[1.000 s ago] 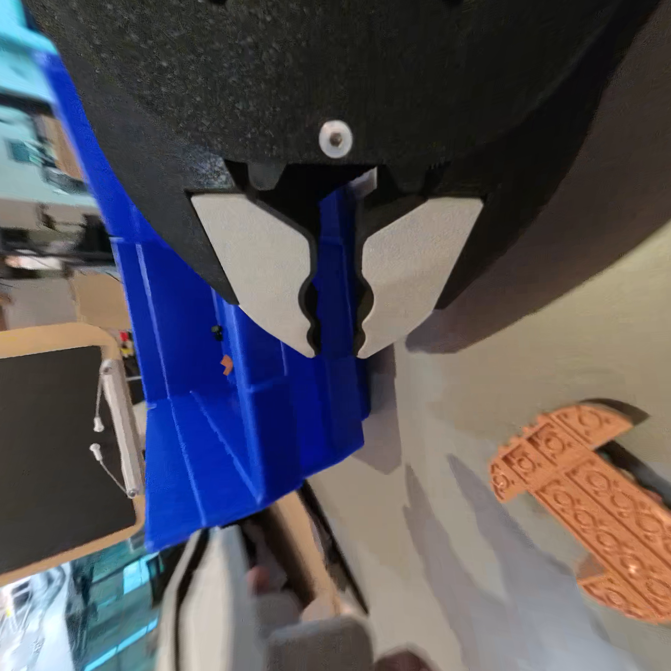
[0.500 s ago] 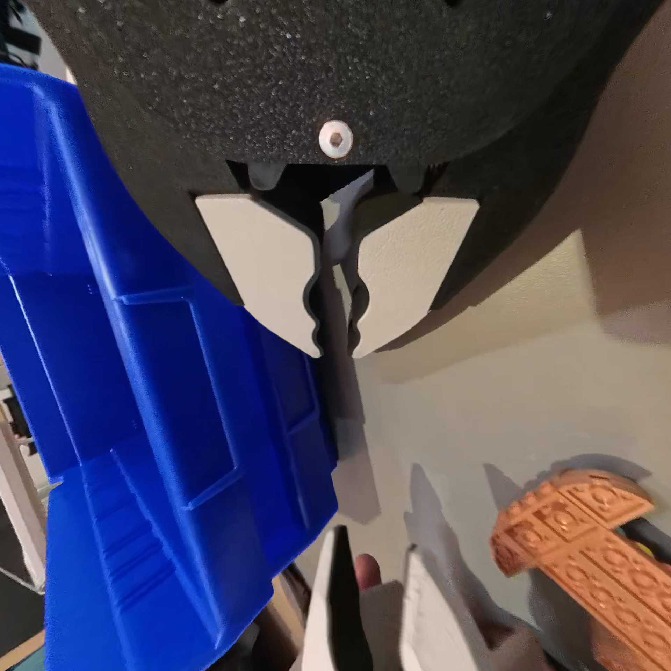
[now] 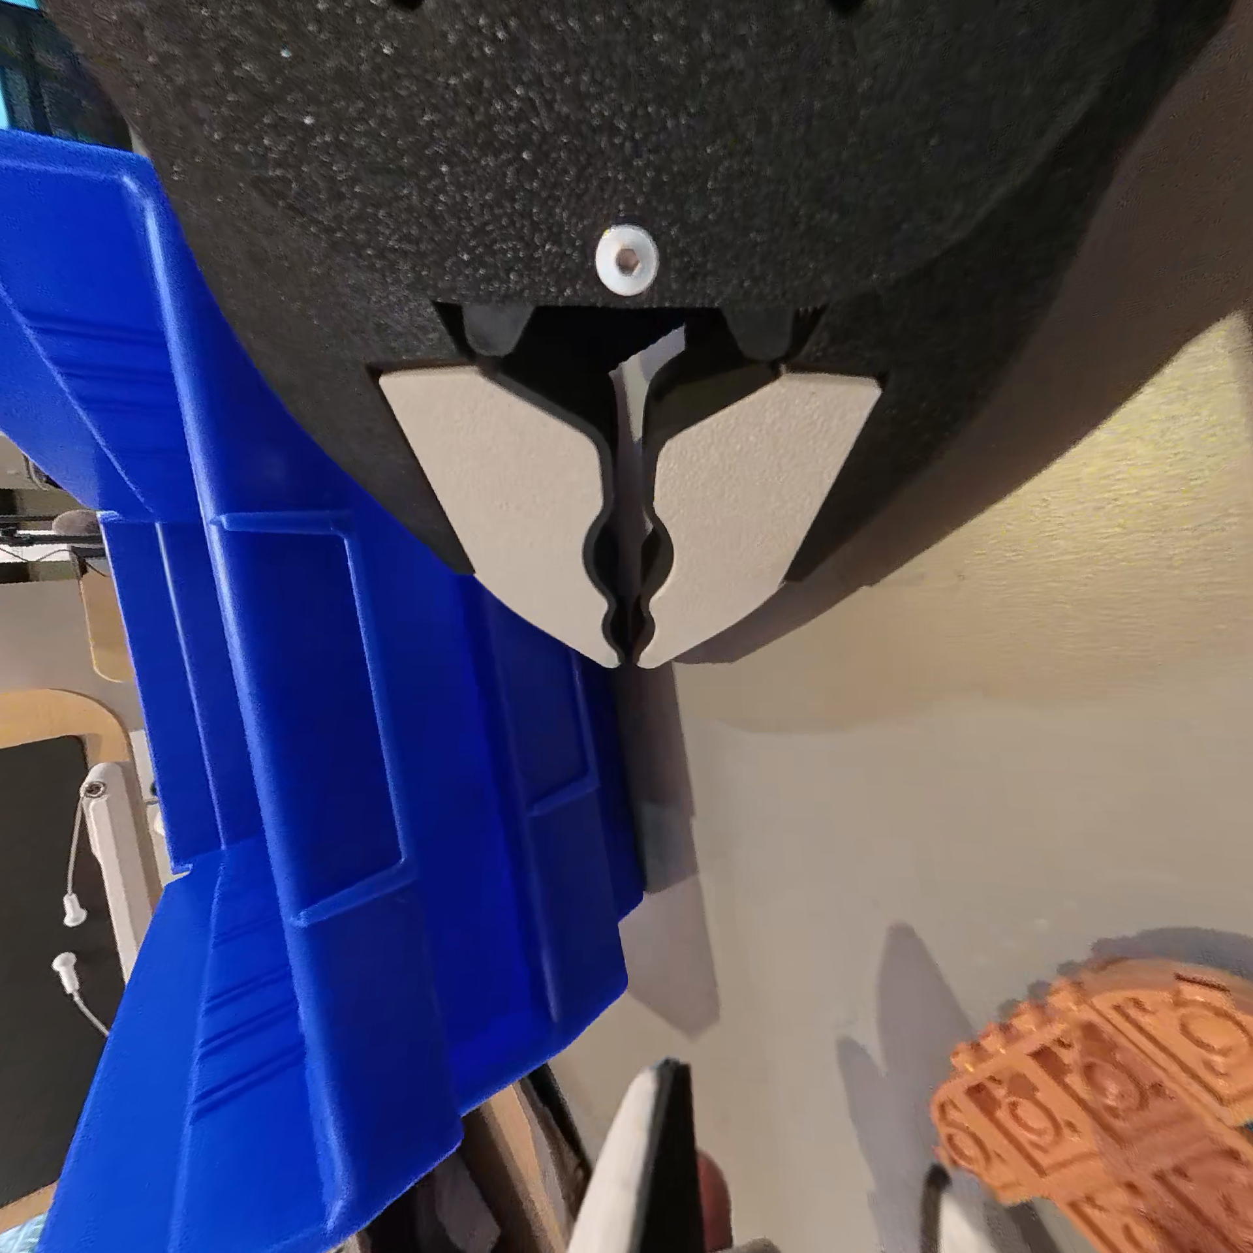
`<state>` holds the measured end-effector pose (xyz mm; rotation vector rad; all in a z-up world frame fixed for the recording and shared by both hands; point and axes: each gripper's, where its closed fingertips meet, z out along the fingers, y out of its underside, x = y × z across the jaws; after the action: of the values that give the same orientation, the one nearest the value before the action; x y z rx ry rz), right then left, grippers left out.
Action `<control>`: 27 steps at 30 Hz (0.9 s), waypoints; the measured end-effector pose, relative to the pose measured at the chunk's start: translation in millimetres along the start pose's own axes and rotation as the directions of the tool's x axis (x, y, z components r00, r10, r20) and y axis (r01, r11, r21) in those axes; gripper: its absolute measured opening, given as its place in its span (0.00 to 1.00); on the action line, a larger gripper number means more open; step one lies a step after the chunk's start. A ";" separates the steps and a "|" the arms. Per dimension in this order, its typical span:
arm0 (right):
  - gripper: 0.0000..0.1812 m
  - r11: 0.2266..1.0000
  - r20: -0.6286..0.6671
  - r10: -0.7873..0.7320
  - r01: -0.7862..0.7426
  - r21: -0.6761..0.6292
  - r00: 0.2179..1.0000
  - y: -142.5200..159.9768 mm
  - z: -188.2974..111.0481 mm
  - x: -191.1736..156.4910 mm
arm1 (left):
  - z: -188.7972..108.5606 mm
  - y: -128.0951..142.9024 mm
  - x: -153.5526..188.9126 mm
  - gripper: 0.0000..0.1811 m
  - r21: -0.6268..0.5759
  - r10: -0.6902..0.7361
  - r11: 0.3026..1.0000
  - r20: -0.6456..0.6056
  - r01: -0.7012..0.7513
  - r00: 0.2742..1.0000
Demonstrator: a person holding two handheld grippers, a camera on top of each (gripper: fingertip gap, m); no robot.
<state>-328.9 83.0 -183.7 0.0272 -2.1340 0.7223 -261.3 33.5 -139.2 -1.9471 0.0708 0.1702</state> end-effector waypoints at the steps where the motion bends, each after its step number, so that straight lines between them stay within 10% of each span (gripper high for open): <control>1: 0.00 1.000 0.002 0.002 -0.002 -0.001 1.000 0.1 0.0 -0.1 | 0.4 3.2 -2.3 0.19 -0.011 -0.015 1.000 0.003 0.015 1.000; 18: 0.00 0.998 0.026 0.069 -0.069 -0.002 0.997 3.9 -3.6 1.0 | -3.0 13.8 16.9 0.24 -0.076 -0.022 0.997 -0.135 0.012 0.991; 27: 0.01 0.994 0.000 -0.095 0.095 0.062 0.995 -19.0 -6.4 -15.5 | -15.7 34.3 42.8 0.43 -0.227 0.084 0.963 -0.253 -0.143 0.964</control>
<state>-309.3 66.9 -183.0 0.1624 -2.0971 0.7328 -222.1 7.4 -171.5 -2.2034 0.3382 0.0161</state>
